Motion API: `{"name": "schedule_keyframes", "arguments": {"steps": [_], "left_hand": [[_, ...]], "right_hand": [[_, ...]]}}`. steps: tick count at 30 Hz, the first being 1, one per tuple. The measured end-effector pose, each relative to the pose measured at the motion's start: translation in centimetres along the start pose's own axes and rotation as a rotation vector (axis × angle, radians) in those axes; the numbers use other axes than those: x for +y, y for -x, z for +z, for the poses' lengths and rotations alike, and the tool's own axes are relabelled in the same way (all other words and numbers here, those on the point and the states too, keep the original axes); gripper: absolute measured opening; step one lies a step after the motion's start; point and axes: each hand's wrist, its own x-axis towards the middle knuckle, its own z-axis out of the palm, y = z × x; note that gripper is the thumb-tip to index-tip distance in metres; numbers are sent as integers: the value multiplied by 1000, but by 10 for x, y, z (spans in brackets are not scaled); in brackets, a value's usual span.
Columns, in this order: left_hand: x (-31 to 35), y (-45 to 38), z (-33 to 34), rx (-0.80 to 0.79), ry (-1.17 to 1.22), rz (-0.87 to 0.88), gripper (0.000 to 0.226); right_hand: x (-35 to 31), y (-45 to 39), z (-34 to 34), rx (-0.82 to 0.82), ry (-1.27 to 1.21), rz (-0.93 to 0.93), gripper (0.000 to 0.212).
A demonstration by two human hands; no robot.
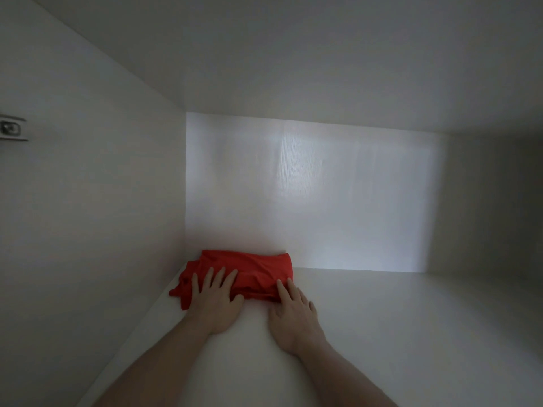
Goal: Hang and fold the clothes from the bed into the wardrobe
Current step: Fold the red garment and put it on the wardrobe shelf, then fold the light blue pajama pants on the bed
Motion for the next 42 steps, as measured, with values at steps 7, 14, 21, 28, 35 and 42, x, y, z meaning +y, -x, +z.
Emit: {"name": "schedule_keyframes", "arguments": {"steps": [7, 14, 21, 28, 35, 42], "left_hand": [[21, 51, -17, 3, -81, 94, 73], [111, 141, -61, -19, 134, 355, 87], [243, 287, -107, -58, 474, 701, 77], [352, 502, -111, -318, 736, 1075, 68], [434, 693, -121, -559, 779, 1435, 63], [500, 860, -167, -721, 813, 1855, 59]], "right_hand": [[5, 68, -23, 13, -110, 2, 73], [29, 187, -86, 78, -329, 53, 73], [76, 410, -169, 341, -338, 189, 67], [87, 698, -202, 591, -204, 634, 62], [38, 923, -194, 817, -141, 1019, 58], [-41, 1095, -188, 1093, -46, 1344, 56]]}}
